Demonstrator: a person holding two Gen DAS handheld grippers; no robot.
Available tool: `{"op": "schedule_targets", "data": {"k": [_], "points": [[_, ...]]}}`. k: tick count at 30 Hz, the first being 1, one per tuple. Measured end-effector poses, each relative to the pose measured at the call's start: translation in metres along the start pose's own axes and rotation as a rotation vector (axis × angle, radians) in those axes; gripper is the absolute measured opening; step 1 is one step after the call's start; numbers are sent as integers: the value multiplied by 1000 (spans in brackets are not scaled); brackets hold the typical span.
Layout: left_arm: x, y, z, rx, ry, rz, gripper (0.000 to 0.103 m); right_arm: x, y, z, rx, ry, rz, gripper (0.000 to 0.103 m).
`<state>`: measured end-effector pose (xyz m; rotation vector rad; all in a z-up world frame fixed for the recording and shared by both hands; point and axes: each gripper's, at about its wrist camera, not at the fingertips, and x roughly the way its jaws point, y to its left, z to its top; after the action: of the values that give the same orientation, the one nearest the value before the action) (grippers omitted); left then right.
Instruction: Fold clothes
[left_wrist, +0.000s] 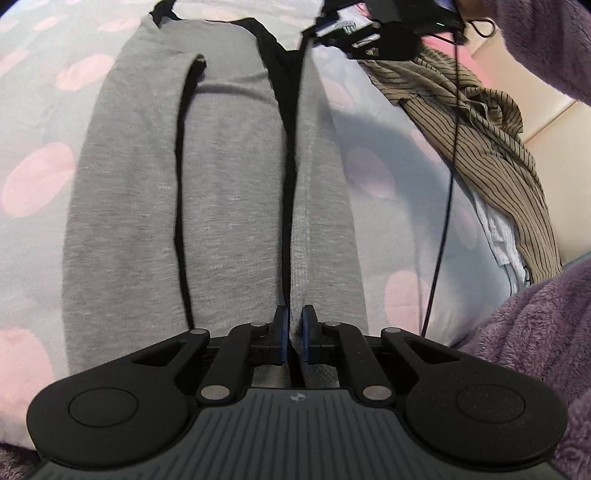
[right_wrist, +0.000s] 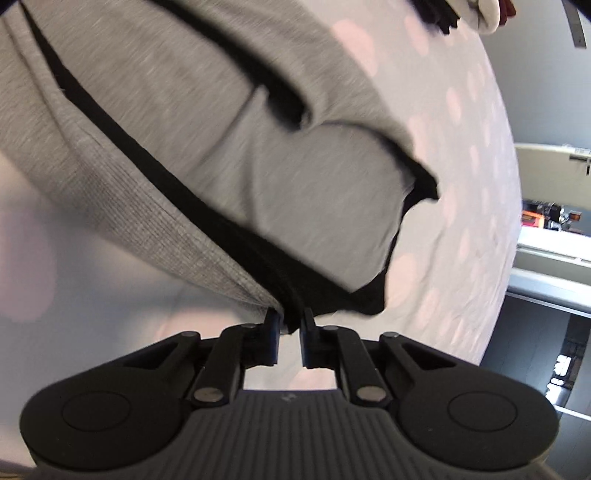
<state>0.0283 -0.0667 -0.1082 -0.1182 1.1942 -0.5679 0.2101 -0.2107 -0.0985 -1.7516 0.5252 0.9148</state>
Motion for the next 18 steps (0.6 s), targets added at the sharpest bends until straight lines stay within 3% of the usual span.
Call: {"op": "schedule_targets", "data": {"k": [10,18], "points": [[0,14,-1,-81,20,-10,5,36,-19,53,-49,-51,32,11],[5,21,-2,-110,47,-29,5,56,-24,68,-51,-69,79,12]]}}
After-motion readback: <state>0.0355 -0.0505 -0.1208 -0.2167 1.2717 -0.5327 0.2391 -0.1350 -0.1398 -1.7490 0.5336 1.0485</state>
